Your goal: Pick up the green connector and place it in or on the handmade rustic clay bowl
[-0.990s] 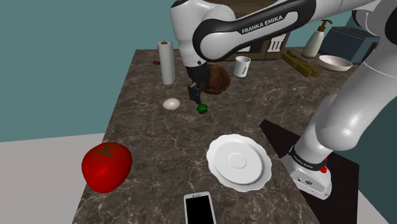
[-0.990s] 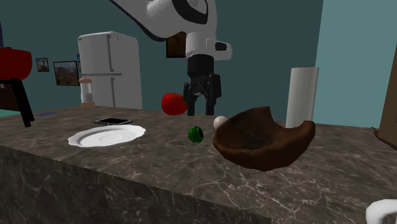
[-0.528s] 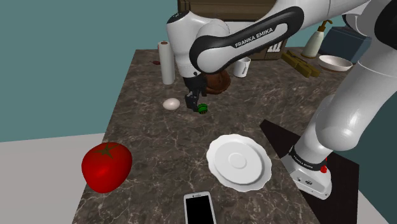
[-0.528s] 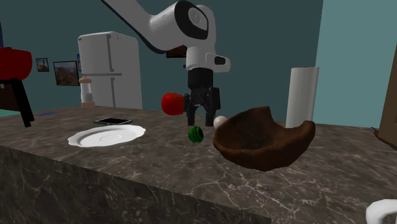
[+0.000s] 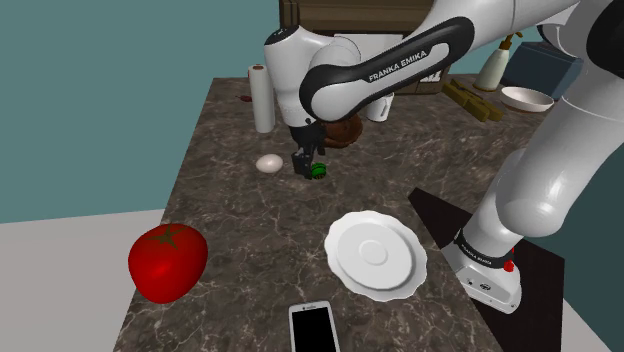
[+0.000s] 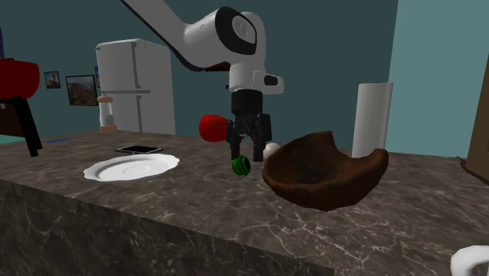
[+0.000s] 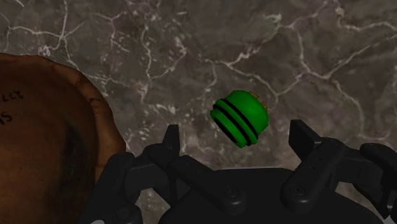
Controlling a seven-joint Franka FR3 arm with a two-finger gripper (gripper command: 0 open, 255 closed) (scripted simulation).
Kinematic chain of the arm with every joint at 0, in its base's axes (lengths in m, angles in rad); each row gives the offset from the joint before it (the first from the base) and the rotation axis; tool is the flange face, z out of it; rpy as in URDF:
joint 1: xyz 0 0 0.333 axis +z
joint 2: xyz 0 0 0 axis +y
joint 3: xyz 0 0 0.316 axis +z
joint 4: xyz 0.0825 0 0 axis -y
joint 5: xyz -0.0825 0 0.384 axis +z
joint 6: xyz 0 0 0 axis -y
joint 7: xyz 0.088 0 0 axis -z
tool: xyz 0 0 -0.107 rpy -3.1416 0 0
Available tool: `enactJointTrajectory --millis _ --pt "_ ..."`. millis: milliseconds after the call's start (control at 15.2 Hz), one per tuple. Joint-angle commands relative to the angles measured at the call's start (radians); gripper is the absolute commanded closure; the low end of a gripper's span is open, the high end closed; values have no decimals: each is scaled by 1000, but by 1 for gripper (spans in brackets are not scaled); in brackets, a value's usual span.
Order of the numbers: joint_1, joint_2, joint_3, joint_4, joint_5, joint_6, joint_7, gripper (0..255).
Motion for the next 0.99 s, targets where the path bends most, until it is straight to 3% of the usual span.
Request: enactJointTrajectory --millis 0,66,660,924 --pt "0 0 0 0 0 0 0 0" --pt "0 0 0 0 0 0 0 255" --pt "0 0 0 0 0 0 0 255" --pt "0 -18 -1 35 9 -51 -13 255"
